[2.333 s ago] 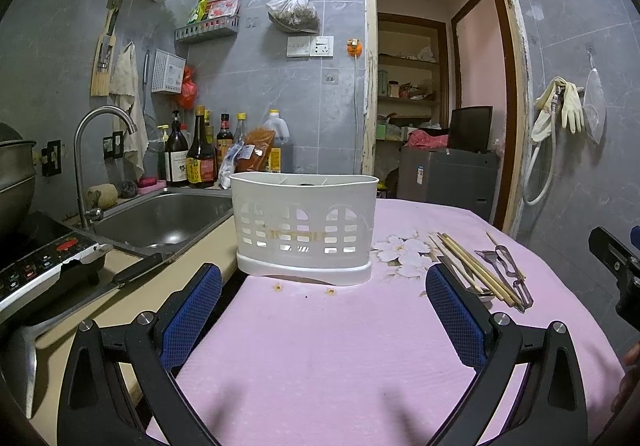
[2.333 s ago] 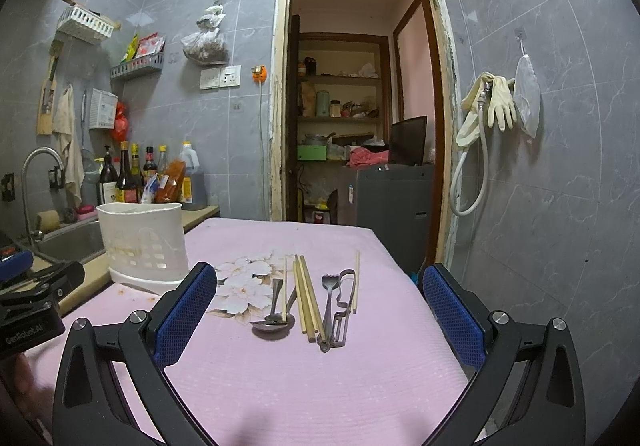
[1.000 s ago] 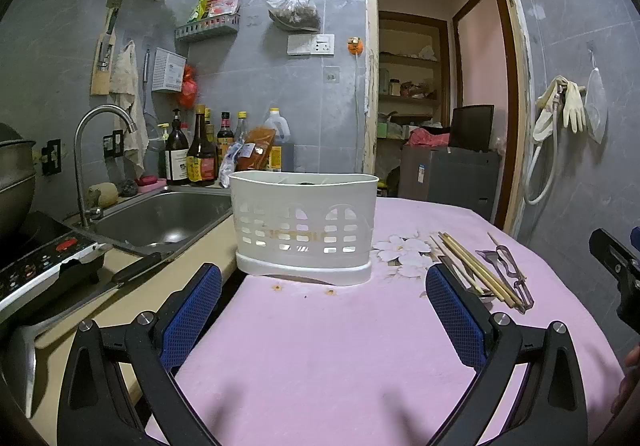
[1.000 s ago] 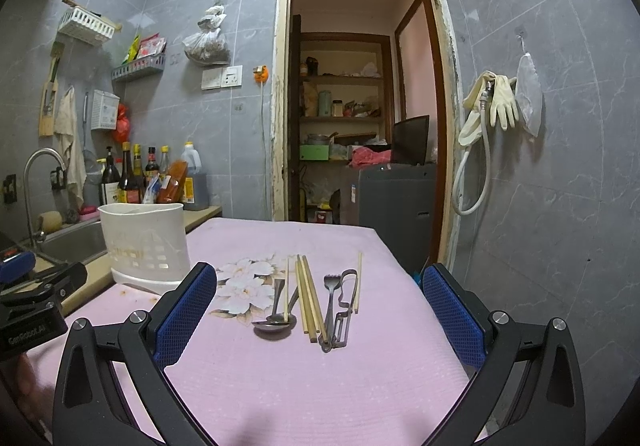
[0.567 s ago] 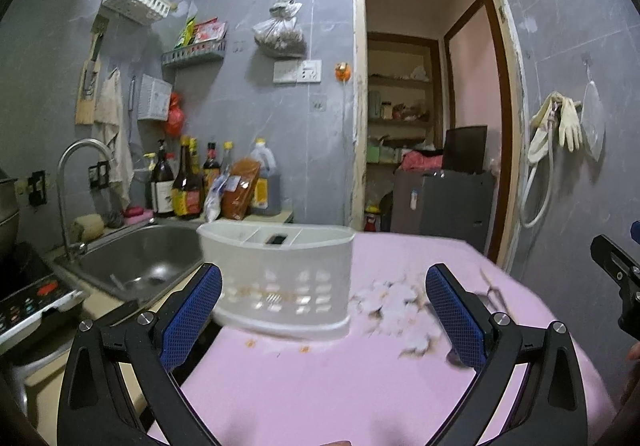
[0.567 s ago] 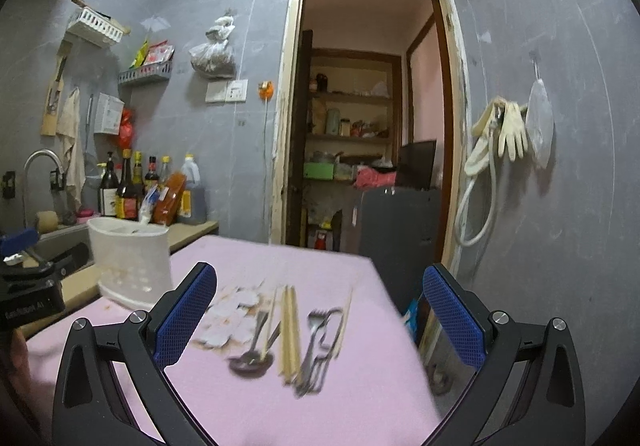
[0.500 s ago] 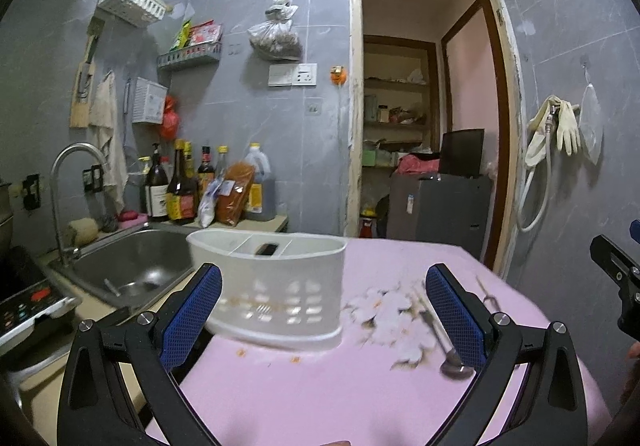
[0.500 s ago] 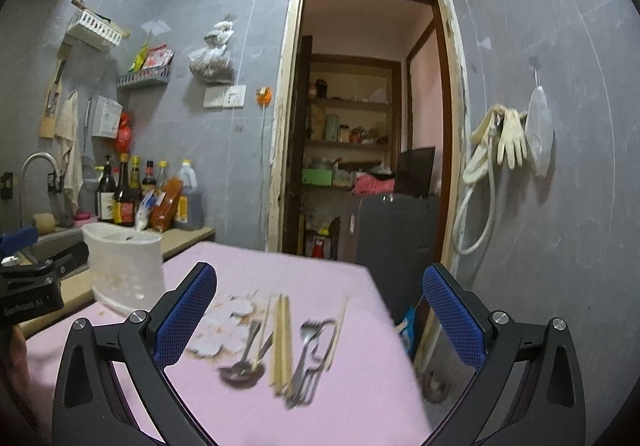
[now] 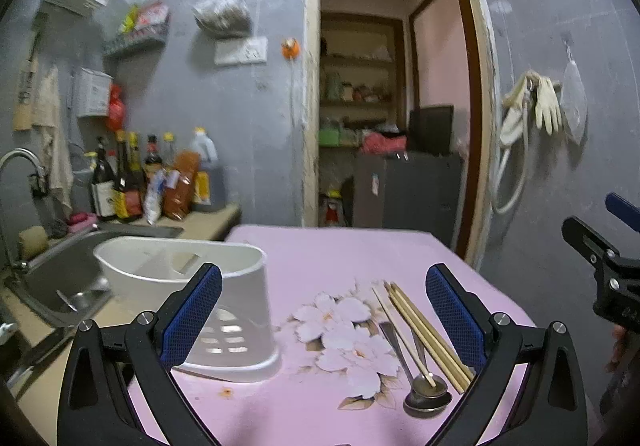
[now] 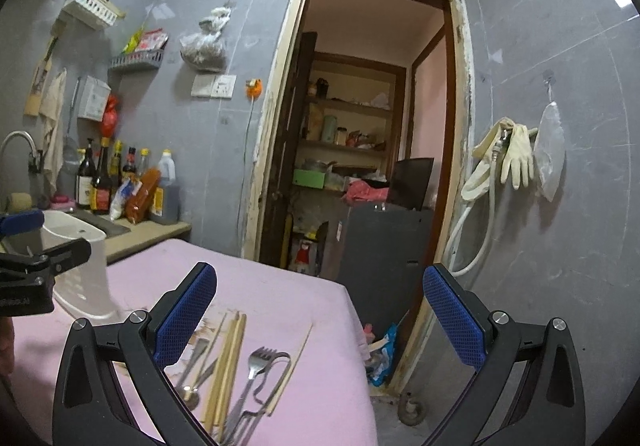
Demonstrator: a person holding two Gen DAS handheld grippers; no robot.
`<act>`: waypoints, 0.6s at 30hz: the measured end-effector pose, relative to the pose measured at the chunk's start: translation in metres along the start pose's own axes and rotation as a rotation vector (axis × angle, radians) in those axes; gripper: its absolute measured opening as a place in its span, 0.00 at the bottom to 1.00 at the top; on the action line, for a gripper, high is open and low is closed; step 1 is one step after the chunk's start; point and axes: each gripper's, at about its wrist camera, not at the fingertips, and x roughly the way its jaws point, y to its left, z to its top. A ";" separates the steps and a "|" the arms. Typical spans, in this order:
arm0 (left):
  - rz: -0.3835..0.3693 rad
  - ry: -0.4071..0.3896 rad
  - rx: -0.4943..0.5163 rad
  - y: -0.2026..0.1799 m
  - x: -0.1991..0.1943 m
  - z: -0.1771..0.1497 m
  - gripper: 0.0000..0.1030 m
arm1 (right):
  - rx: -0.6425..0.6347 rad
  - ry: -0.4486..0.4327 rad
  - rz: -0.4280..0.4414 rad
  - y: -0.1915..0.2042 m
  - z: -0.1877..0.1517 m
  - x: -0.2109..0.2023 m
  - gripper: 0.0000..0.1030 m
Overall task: Organize utensils
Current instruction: 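Move the left tool toward the metal spoon while the right tool approaches a single chopstick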
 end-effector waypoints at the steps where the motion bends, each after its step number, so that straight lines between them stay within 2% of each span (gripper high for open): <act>1: -0.009 0.017 0.003 -0.001 0.006 0.000 0.97 | 0.005 0.018 0.009 -0.002 -0.002 0.008 1.00; 7: -0.081 0.148 -0.003 -0.007 0.044 -0.011 0.97 | 0.022 0.130 0.067 -0.012 -0.012 0.046 1.00; 12: -0.178 0.278 -0.011 -0.011 0.073 -0.016 0.96 | 0.040 0.252 0.111 -0.017 -0.024 0.079 0.99; 15: -0.234 0.343 -0.025 -0.011 0.087 -0.019 0.85 | 0.061 0.324 0.130 -0.021 -0.030 0.096 0.87; 17: -0.272 0.398 -0.037 -0.011 0.098 -0.021 0.71 | 0.079 0.388 0.145 -0.025 -0.035 0.109 0.79; 18: -0.295 0.436 -0.046 -0.012 0.106 -0.023 0.68 | 0.086 0.408 0.151 -0.025 -0.037 0.114 0.75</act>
